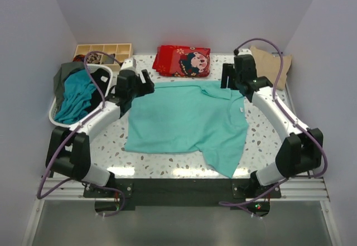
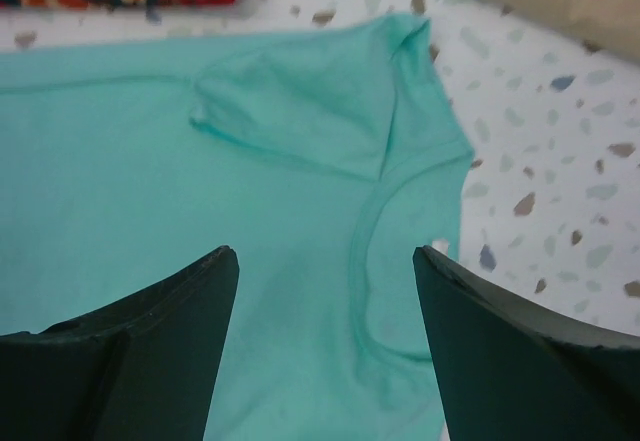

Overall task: Fold and stack the t-shirts
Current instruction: Flatten out the tshirt

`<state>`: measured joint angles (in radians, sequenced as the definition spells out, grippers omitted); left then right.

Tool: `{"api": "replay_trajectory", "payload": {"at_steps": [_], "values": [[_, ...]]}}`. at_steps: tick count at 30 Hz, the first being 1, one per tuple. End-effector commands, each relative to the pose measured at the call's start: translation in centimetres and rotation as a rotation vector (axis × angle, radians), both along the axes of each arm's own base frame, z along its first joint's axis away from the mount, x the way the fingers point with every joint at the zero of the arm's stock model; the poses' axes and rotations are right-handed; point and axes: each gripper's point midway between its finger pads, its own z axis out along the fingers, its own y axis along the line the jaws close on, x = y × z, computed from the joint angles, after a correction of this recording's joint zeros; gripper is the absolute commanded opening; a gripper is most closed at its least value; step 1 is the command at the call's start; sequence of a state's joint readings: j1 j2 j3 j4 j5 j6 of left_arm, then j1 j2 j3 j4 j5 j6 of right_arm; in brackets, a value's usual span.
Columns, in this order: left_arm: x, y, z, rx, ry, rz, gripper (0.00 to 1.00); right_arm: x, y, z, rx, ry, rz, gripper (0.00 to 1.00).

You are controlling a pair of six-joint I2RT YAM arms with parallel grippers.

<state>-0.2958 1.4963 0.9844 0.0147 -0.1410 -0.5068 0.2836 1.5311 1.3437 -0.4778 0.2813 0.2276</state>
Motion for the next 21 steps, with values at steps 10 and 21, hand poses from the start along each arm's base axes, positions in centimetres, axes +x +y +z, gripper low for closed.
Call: {"api": "replay_trajectory", "payload": {"at_steps": [10,21], "values": [[-11.1,-3.0,-13.1,-0.023,0.292,-0.138,0.85,-14.7,4.8,-12.6,0.278,0.423,0.21,0.73],[-18.1,-0.1,-17.6,0.054,0.525,-0.068,0.83,-22.2,3.4,-19.2,0.302,0.634,0.025,0.72]]}}
